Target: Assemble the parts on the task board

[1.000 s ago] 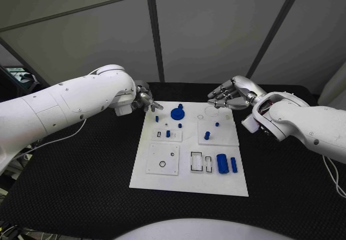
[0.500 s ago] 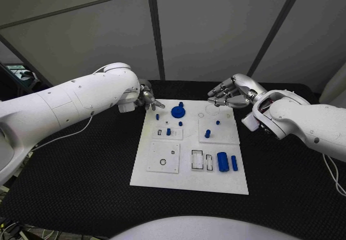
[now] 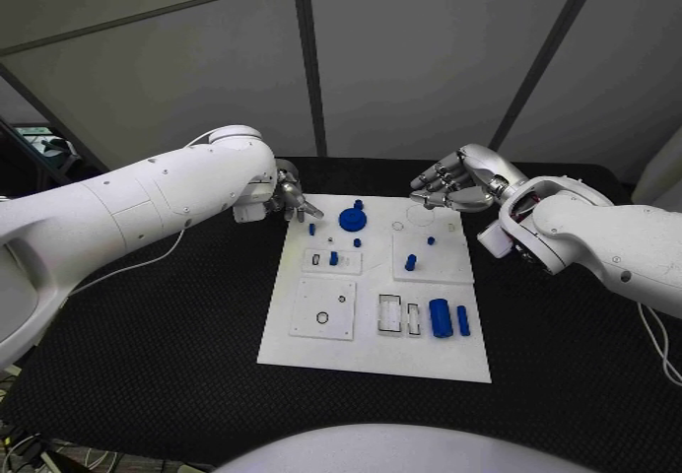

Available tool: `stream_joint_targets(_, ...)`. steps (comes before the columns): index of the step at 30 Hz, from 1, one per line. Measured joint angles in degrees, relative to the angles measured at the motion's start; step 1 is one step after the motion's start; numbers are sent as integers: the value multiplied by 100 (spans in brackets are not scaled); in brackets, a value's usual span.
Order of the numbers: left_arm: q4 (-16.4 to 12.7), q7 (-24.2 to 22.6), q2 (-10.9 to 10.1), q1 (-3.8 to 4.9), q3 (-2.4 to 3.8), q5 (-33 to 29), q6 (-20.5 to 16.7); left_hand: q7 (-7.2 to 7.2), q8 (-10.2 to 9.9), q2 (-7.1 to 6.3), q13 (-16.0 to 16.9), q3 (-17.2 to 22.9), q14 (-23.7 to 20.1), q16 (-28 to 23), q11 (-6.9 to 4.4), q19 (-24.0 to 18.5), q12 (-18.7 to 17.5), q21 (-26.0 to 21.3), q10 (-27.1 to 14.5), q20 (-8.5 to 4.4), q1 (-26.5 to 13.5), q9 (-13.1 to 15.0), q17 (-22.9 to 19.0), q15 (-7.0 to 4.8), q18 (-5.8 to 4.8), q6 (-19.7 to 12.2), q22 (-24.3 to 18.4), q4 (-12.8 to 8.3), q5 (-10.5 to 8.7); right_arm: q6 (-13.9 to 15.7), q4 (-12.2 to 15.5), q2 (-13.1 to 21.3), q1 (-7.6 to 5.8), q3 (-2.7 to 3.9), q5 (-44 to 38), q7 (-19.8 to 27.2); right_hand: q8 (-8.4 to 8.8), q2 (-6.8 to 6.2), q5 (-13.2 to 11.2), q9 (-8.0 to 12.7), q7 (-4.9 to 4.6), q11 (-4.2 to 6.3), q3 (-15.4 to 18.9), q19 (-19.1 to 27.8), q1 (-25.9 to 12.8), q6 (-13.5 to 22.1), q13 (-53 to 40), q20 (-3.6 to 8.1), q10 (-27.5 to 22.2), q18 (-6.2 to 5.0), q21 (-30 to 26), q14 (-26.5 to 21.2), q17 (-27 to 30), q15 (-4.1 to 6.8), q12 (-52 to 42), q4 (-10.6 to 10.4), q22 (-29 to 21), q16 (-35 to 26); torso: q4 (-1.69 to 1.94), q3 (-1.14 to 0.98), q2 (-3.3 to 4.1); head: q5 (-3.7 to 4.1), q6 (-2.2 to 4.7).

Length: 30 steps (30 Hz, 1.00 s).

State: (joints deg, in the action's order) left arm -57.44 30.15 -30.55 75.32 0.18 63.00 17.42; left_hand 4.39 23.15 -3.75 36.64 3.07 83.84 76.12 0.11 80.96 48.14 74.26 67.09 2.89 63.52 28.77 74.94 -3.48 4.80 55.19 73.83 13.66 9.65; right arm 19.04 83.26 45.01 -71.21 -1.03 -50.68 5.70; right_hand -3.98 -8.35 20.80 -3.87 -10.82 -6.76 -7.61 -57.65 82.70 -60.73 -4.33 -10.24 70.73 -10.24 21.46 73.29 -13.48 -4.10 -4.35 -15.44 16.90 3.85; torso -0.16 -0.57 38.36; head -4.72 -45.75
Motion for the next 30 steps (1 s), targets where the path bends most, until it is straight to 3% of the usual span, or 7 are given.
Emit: stream_joint_targets(30, 0, -9, 51, -73, -8, -35, 198, -57, 65, 270, -113, -22, 0, 22, -42, 64, 21, 43, 42, -21, 436, -11, -1, 0, 0, 128, 81, -72, 1, -18, -20, -33, 0, 0, 0, 0, 0, 0, 0, 0, 0, 0, 0, 0, 0, 0, -1, 0, 0, -1, 0, 0, 6, 0, 0, 0, -8, 0, -1, -3, -3, 3, -32)
